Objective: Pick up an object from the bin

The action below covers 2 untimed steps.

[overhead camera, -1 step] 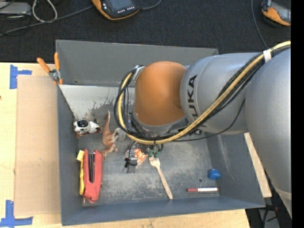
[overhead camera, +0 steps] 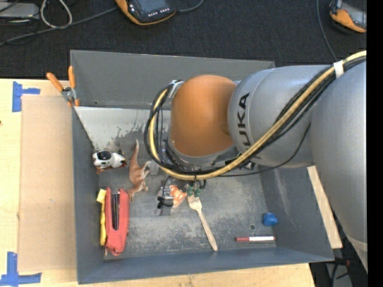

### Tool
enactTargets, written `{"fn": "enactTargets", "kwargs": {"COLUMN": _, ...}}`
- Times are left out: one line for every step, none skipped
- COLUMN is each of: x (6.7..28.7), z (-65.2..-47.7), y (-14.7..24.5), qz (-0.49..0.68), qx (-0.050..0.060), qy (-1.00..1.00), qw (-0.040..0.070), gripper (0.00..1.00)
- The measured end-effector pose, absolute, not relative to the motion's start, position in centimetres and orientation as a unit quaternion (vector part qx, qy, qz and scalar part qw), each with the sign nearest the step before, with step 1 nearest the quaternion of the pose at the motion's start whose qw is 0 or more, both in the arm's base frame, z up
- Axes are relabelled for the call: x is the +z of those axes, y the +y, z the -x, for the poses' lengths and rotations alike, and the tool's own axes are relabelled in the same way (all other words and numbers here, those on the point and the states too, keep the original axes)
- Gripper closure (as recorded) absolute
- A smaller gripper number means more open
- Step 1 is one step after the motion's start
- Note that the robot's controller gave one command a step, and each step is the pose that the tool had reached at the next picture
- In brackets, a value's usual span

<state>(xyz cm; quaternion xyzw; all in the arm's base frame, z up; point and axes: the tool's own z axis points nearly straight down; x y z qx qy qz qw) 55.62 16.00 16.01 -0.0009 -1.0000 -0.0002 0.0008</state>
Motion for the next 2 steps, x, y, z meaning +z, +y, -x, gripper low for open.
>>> {"fn": "enactTargets", "kwargs": {"x": 7.9, "z": -56.9, "y": 9.1, "qz": 0.013, "qx": 0.000, "qy": -1.000, "qw": 0.001, "gripper": 0.00}}
{"fn": "enactTargets", "kwargs": {"x": 7.1, "z": -58.9, "y": 8.2, "qz": -0.019, "qx": -0.002, "qy": -1.000, "qw": -0.005, "gripper": 0.00}}
